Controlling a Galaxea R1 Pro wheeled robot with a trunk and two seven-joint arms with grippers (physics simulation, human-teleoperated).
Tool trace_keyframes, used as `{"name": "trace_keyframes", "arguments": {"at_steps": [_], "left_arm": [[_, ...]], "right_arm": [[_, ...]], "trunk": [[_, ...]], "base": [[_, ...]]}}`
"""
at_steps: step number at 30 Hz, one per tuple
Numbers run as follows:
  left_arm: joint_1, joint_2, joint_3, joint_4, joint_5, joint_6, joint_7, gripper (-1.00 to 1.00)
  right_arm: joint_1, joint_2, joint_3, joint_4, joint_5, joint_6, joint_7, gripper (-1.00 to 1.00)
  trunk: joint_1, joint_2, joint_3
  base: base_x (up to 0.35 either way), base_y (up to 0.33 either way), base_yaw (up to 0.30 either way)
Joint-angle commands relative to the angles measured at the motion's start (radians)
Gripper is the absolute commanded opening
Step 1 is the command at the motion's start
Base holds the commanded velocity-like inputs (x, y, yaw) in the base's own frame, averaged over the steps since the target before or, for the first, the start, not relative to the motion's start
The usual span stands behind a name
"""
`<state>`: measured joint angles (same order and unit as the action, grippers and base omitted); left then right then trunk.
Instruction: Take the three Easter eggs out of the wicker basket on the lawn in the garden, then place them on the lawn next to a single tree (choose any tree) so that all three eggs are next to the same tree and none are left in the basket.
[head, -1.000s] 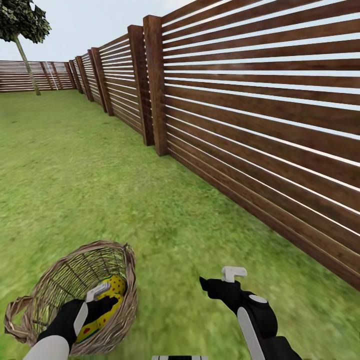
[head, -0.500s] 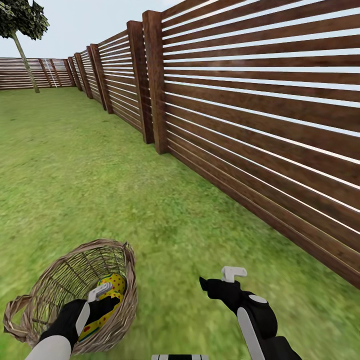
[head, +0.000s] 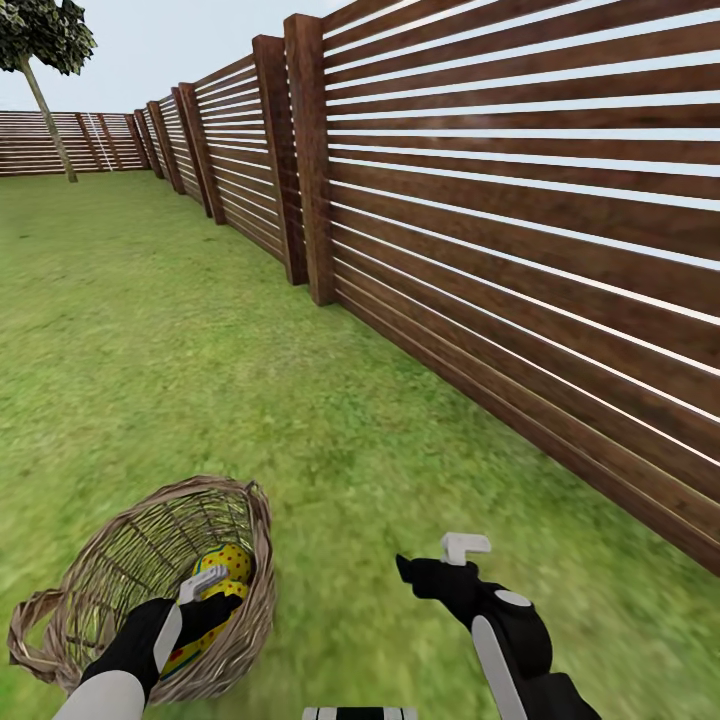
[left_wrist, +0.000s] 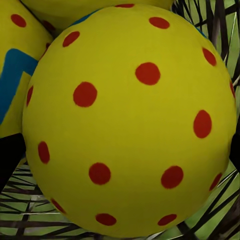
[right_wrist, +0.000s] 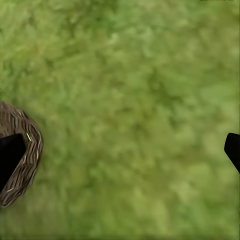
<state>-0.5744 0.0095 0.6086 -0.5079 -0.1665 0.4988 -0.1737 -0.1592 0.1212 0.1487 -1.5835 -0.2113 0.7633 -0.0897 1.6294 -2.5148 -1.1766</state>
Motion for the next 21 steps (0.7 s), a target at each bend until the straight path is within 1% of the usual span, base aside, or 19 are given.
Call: {"name": "trace_keyframes", "arguments": {"at_steps": [1,2,3,21], "left_arm": [[-0.001,-0.001,0.008,-0.001,-0.010,0.005,-0.009,1.00],[-0.001,-0.001,0.008,-0.001,-0.010,0.004,-0.009,1.00],[-0.001,0.000,0.008,-0.001,-0.010,0.004,-0.008,-1.00],[-0.001,0.000,0.008,-0.001,-0.010,0.004,-0.007,-1.00]], "right_arm": [[-0.001,0.000,0.002,-0.001,-0.010,0.004,-0.010,1.00],[-0.001,0.000,0.004,-0.001,-0.010,0.004,-0.010,1.00],[-0.001,0.000,0.005,-0.001,-0.010,0.004,-0.010,1.00],[-0.001,0.000,0.007,-0.001,-0.010,0.004,-0.010,1.00]], "trunk": [[0.000,0.000,-0.001],[0.000,0.000,-0.001],[0.000,0.000,-0.001],[0.000,0.000,-0.001]], "base": [[0.000,0.000,0.000],[0.000,0.000,0.000],[0.000,0.000,0.000],[0.000,0.000,0.000]]}}
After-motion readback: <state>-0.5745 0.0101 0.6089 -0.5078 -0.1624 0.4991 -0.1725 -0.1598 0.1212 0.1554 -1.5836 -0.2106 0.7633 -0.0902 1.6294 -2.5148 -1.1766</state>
